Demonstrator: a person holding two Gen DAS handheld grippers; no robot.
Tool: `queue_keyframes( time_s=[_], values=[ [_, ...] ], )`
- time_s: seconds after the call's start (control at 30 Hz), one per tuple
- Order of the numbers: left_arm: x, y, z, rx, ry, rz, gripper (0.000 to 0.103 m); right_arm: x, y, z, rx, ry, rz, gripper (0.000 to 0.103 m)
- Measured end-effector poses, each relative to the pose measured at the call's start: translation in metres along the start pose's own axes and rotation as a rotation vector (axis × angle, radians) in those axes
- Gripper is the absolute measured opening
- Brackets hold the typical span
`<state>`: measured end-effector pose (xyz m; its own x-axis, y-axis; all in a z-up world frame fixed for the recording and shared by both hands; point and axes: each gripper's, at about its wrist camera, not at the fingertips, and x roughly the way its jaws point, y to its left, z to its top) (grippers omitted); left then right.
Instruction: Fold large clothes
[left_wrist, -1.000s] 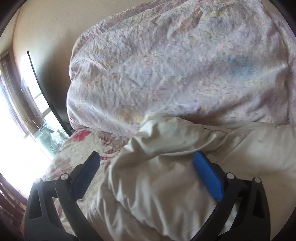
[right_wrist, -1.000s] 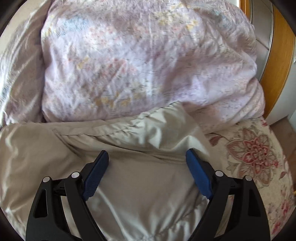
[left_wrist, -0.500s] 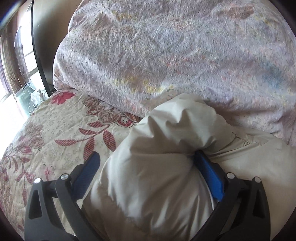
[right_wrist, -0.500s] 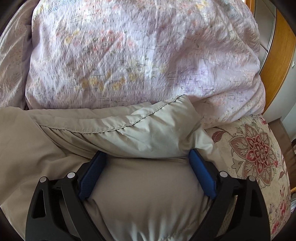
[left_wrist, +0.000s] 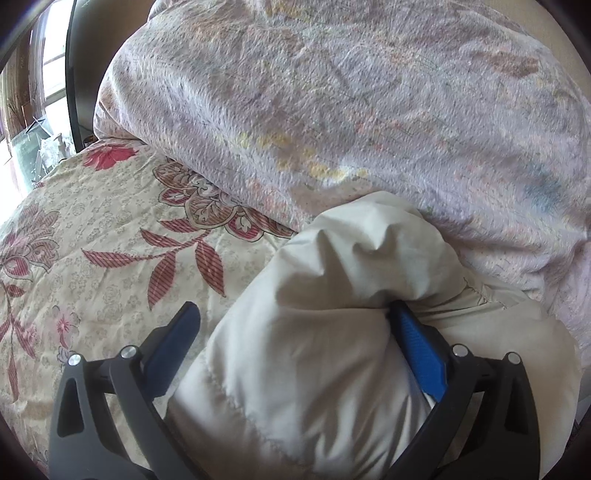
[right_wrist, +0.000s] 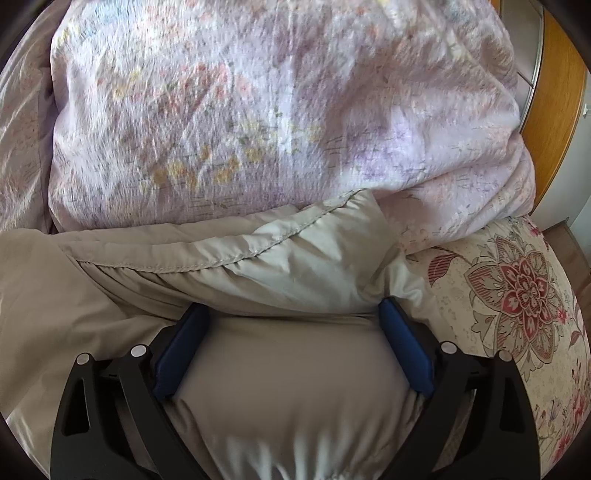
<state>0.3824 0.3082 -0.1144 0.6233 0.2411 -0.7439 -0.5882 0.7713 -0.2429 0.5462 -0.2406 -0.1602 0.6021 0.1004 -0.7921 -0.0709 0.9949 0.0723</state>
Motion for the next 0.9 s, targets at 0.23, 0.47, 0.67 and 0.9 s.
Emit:
queue_keyframes(
  time_s=[0.23,0.47,0.67,0.9],
  values=[
    [-0.080,0.066,-0.005,-0.091,-0.021,-0.065,0.100,-0.078,-0.098,-0.014,0.335,-0.062,0.045,0.094],
    [-0.150,0.112,-0.067,-0.215,-0.004,-0.241,0.100,-0.138,-0.136,-0.087,0.535,0.070,0.291,0.091],
    [-0.152,0.106,-0.122,-0.316,0.110,-0.356,0.099,-0.140,-0.117,-0.133,0.633,0.210,0.464,0.079],
    [-0.137,0.075,-0.140,-0.385,0.174,-0.434,0.091,-0.126,-0.095,-0.146,0.705,0.256,0.551,0.066]
  ],
)
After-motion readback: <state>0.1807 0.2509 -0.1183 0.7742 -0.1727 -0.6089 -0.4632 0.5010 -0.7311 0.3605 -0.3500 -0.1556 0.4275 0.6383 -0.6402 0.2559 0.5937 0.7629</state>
